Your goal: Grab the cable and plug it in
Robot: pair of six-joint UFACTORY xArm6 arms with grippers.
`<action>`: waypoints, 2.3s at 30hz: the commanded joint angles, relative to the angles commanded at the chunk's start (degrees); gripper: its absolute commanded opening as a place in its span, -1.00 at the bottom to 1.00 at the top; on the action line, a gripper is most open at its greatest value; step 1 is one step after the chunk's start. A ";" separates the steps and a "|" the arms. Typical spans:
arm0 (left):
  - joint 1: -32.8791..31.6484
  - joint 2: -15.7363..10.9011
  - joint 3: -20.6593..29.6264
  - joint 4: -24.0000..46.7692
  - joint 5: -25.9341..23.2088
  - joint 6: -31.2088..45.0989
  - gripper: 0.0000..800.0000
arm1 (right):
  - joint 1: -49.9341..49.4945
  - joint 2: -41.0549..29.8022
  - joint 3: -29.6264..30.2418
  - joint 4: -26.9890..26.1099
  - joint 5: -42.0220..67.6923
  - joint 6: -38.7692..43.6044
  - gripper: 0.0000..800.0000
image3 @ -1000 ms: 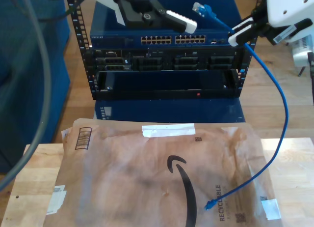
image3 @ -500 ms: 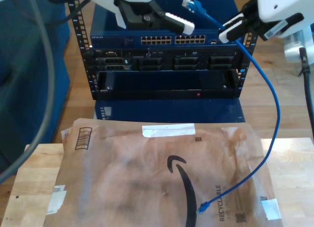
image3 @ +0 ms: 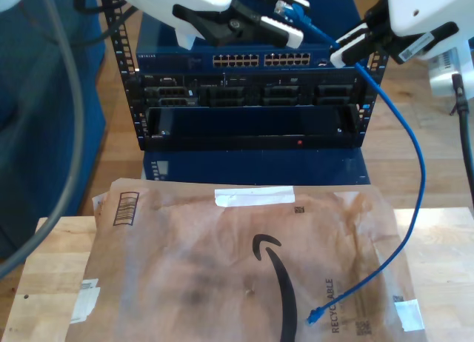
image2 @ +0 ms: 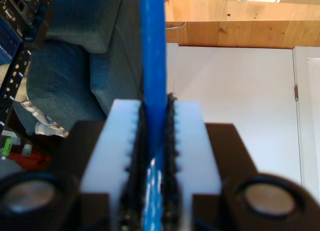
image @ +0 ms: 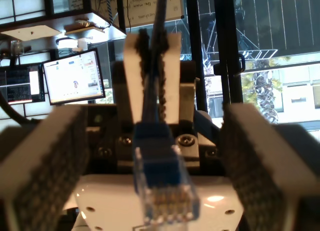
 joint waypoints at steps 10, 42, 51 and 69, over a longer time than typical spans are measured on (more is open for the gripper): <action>1.58 -0.18 -0.18 -0.88 0.62 0.62 -0.23 | -0.09 0.00 0.09 0.00 0.09 -0.09 -0.99; 2.20 -0.09 1.58 -2.90 2.73 1.93 -0.60 | -0.09 0.00 0.09 0.00 0.26 -0.09 -0.99; 2.20 -0.09 1.76 -2.99 2.73 2.20 -0.99 | -0.09 0.00 0.00 0.09 0.62 -0.09 -0.96; 5.27 3.78 1.14 -8.53 10.64 -14.15 -0.99 | -0.35 -4.84 -1.14 0.00 -1.23 -5.10 0.99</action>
